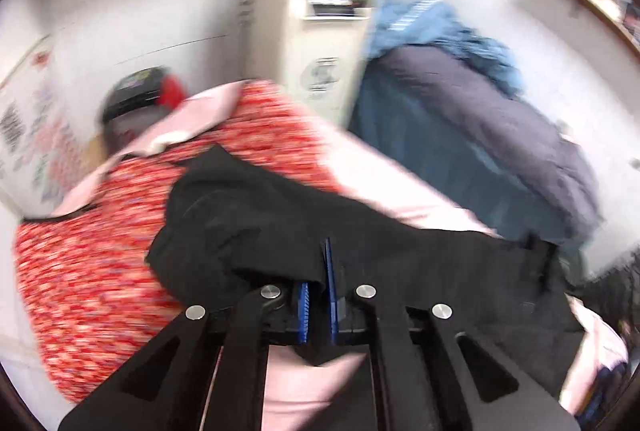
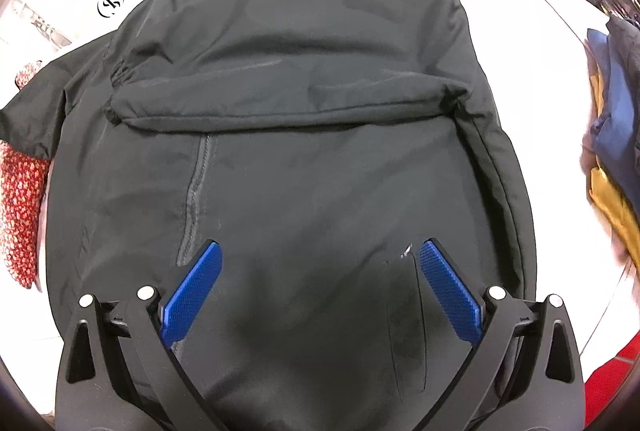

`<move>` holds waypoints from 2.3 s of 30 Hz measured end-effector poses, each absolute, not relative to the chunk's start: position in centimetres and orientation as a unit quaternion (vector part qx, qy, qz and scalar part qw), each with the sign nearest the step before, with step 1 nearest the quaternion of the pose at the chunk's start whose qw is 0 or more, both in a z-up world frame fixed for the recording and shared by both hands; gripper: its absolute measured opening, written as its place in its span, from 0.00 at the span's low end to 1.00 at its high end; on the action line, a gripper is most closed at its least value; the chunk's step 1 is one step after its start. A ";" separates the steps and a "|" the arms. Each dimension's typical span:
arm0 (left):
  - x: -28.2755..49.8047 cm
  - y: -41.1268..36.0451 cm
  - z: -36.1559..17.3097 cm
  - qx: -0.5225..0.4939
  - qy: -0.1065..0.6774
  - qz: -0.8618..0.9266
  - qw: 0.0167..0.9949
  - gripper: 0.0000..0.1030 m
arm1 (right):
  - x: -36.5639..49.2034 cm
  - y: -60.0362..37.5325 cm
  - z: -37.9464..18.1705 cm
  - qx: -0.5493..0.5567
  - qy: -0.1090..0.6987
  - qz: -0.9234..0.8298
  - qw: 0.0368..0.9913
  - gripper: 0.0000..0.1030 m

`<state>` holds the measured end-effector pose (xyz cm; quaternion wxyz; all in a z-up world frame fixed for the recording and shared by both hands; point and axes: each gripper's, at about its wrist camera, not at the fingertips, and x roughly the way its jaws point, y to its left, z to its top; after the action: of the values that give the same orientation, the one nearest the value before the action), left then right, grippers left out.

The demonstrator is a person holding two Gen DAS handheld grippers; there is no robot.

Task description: Fold large clothes

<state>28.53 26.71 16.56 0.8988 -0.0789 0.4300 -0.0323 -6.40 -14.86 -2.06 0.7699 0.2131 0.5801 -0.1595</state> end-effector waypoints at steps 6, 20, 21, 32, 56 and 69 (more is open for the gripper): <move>26.9 11.9 16.8 -0.020 0.428 -0.177 0.886 0.05 | -6.1 -15.8 -1.4 0.223 0.563 -0.162 0.779 0.95; 16.0 -10.8 2.5 0.149 0.556 -0.350 0.739 0.71 | -9.2 -20.3 -3.1 0.269 0.566 -0.212 0.750 0.95; 15.5 -10.9 2.1 0.151 0.553 -0.351 0.740 0.72 | -9.3 -20.5 -3.3 0.271 0.566 -0.214 0.748 0.95; 13.7 -5.5 2.0 0.158 0.560 -0.334 0.742 0.93 | -5.7 -20.3 -3.3 0.271 0.565 -0.187 0.757 0.95; 14.0 11.9 -1.7 0.027 0.635 -0.167 0.754 0.94 | 13.3 -15.0 -1.5 0.185 0.545 -0.144 0.805 0.28; 14.6 9.5 -3.0 0.075 0.635 -0.172 0.750 0.94 | 3.6 -23.3 -7.0 0.369 0.559 -0.204 0.714 0.58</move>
<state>14.63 9.49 -3.00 0.7496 0.0747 0.6347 -0.1720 3.58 -23.26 -7.00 0.7141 0.3688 0.5589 -0.2043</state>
